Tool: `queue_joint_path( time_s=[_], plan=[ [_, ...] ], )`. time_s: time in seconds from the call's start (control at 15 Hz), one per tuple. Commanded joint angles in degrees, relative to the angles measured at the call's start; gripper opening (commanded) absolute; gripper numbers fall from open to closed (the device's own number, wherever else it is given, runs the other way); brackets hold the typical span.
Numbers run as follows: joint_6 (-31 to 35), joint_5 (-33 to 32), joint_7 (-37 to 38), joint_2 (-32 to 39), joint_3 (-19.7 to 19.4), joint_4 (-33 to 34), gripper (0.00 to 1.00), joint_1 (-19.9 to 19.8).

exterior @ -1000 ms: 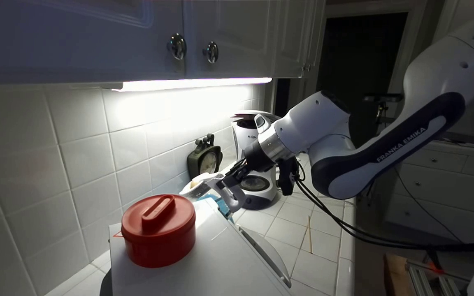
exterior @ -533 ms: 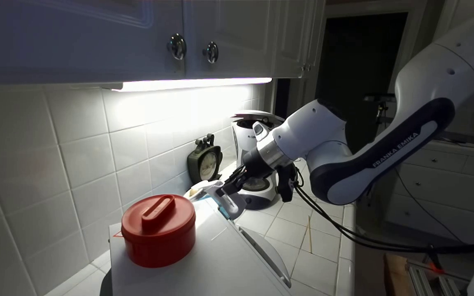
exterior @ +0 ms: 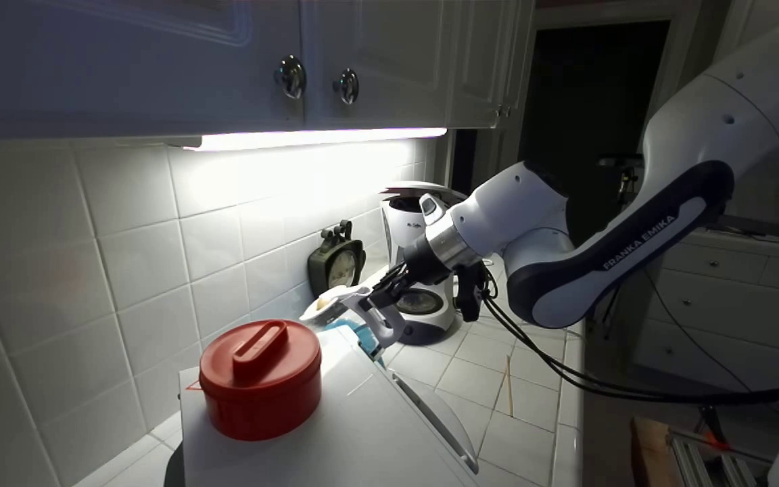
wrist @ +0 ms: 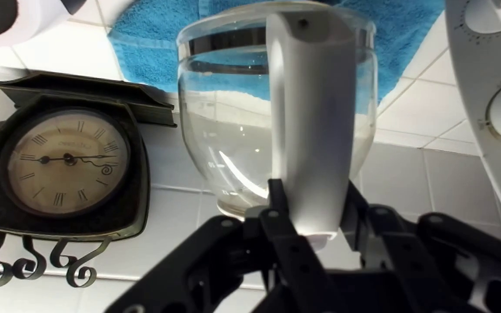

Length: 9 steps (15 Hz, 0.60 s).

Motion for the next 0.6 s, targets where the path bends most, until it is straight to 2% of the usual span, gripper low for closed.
queue_joint_path(
  time_s=[0.0,0.07,0.13,0.27,0.33,0.4,0.47,0.53],
  plan=[
    [2.67,-1.75,-0.46,2.89,0.48,0.23,0.09,-0.12],
    [2.97,6.82,-7.67,3.22,-9.37,-0.88,0.09,11.53],
    [3.5,7.81,-8.69,3.48,-11.4,-0.94,0.09,13.76],
    [5.16,10.52,-12.1,4.82,-17.73,-0.97,0.09,20.96],
    [5.3,7.08,-9.31,4.94,-13.26,-1.08,0.09,16.27],
    [5.41,7.52,-9.88,5.16,-14.67,-1.29,0.09,18.08],
    [5.21,7.66,-9.77,5.23,-14.58,-1.58,0.11,18.26],
    [5.04,7.72,-9.62,5.39,-14.49,-1.77,0.16,18.48]
  ],
)
